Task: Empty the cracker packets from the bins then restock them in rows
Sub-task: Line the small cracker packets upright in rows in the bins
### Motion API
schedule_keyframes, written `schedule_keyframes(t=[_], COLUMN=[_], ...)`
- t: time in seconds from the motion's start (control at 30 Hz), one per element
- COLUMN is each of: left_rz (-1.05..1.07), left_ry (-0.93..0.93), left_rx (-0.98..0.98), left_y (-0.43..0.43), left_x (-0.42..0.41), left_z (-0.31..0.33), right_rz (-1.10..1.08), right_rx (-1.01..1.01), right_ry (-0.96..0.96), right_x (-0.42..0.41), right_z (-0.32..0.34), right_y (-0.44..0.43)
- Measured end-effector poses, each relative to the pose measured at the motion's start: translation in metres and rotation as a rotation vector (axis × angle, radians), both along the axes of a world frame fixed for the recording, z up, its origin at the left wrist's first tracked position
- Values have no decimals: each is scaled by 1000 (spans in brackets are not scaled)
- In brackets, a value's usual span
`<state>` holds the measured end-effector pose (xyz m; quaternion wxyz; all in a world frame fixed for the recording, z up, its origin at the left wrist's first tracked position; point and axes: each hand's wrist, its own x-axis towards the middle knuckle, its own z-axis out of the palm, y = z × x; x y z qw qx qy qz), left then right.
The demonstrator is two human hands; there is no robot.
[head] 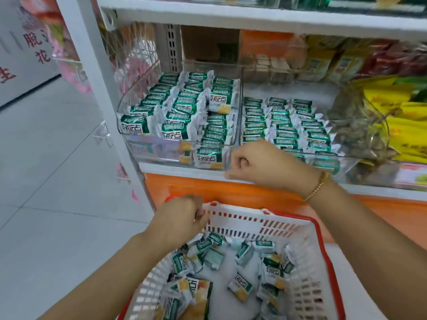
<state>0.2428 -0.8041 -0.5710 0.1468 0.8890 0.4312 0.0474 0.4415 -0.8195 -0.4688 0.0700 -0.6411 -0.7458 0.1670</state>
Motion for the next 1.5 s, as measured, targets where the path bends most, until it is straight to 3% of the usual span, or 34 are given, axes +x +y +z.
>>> schedule_keyframes(t=[0.13, 0.27, 0.53, 0.8, 0.97, 1.13, 1.33, 1.43, 1.5], left_rz=[-3, 85, 568, 696, 588, 629, 495, 441, 444], left_ry=[238, 383, 368, 441, 437, 381, 475, 501, 392], left_rx=[-316, -455, -656, -731, -806, -862, -848, -777, -761], left_y=[-26, -44, -85, -73, -73, -73, -71, -72, -76], left_x=[-1, -8, -18, -27, -41, -50, -45, -40, -41], left_z=[-63, -112, -195, -219, -224, -229, -225, -214, -210], right_rz=[-8, -25, -108, -258, -329, -321, -269, -285, -273], right_rx=[-277, -541, -658, -588, -655, -687, -689, -740, -759], right_ry=[-1, 1, -26, -16, 17, -4, -53, 39, 136], right_x=[18, 30, 33, 12, 6, 7, 4, 8, 13], right_z=[-98, -210, -320, -363, -381, -389, -386, -378, -362], right_y=[-38, -67, -129, -115, -111, -101, -102, -96, -87])
